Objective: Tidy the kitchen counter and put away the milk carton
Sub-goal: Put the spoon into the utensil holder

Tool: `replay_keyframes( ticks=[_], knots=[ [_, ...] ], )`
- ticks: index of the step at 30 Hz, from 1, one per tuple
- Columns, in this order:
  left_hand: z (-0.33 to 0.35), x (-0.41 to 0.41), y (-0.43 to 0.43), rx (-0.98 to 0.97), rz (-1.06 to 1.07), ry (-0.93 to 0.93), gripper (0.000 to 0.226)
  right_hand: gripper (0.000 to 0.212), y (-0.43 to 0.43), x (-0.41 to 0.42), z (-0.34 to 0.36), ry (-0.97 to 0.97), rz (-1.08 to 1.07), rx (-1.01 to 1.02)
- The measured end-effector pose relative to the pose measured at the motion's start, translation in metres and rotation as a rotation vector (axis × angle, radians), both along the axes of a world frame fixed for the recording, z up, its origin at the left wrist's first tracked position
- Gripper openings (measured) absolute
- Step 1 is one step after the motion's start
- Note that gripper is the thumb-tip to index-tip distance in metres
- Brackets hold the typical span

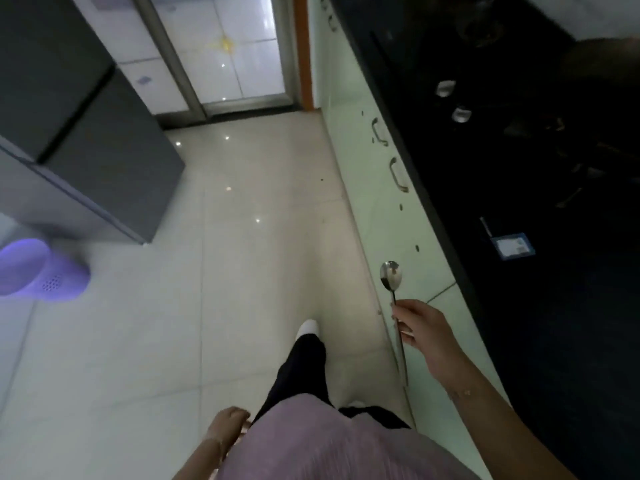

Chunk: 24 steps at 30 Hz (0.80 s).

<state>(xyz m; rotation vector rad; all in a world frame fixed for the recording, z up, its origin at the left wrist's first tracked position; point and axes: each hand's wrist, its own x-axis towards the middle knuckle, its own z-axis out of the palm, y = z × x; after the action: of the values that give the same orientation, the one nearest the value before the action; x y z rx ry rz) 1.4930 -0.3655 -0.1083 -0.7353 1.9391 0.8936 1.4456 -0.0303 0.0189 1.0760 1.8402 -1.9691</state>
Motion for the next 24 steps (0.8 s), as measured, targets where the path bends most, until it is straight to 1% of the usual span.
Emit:
replay_keyframes(
  ticks=[1, 4, 5, 7, 8, 9, 10, 11, 13, 15, 19, 21, 24],
  knots=[
    [-0.006, 0.002, -0.008, -0.033, -0.035, -0.008, 0.020, 0.008, -0.005, -0.012, -0.005, -0.013, 0.036, 0.014],
    [-0.014, -0.015, -0.019, -0.100, -0.135, -0.080, 0.009, 0.006, -0.020, -0.050, -0.016, -0.048, 0.097, 0.014],
    [-0.010, -0.028, -0.017, -0.101, -0.163, -0.080, 0.015, 0.007, -0.025, -0.064, -0.019, -0.062, 0.114, 0.020],
    [-0.007, -0.063, -0.015, -0.092, -0.224, -0.108, 0.047, 0.010, -0.034, -0.097, -0.023, -0.090, 0.131, 0.034],
    [-0.006, -0.086, -0.016, -0.070, -0.240, -0.126, 0.053, 0.010, -0.038, -0.114, -0.023, -0.095, 0.131, 0.031],
    [-0.008, -0.110, -0.019, -0.066, -0.226, -0.135, 0.045, 0.009, -0.042, -0.133, -0.022, -0.094, 0.129, 0.031],
    [-0.010, -0.134, -0.022, -0.070, -0.222, -0.152, 0.029, 0.007, -0.045, -0.151, -0.022, -0.095, 0.129, 0.039],
    [-0.012, -0.159, -0.025, -0.066, -0.209, -0.149, 0.018, 0.007, -0.048, -0.169, -0.020, -0.099, 0.126, 0.052],
    [-0.006, -0.209, -0.024, -0.025, -0.171, -0.078, 0.017, 0.007, -0.057, -0.206, -0.017, -0.093, 0.104, 0.059],
    [0.010, -0.267, -0.016, 0.071, -0.090, 0.018, 0.016, 0.009, -0.067, -0.247, -0.013, -0.070, 0.086, 0.055],
    [0.039, -0.370, -0.006, 0.194, -0.026, 0.207, 0.017, 0.010, -0.079, -0.326, -0.004, -0.027, 0.073, 0.016],
    [0.044, -0.412, -0.003, 0.232, 0.009, 0.244, 0.017, 0.009, -0.082, -0.366, -0.003, -0.012, 0.072, 0.009],
    [0.034, -0.463, -0.005, 0.239, 0.042, 0.219, 0.017, 0.007, -0.083, -0.429, -0.007, 0.000, 0.080, 0.006]
  ],
)
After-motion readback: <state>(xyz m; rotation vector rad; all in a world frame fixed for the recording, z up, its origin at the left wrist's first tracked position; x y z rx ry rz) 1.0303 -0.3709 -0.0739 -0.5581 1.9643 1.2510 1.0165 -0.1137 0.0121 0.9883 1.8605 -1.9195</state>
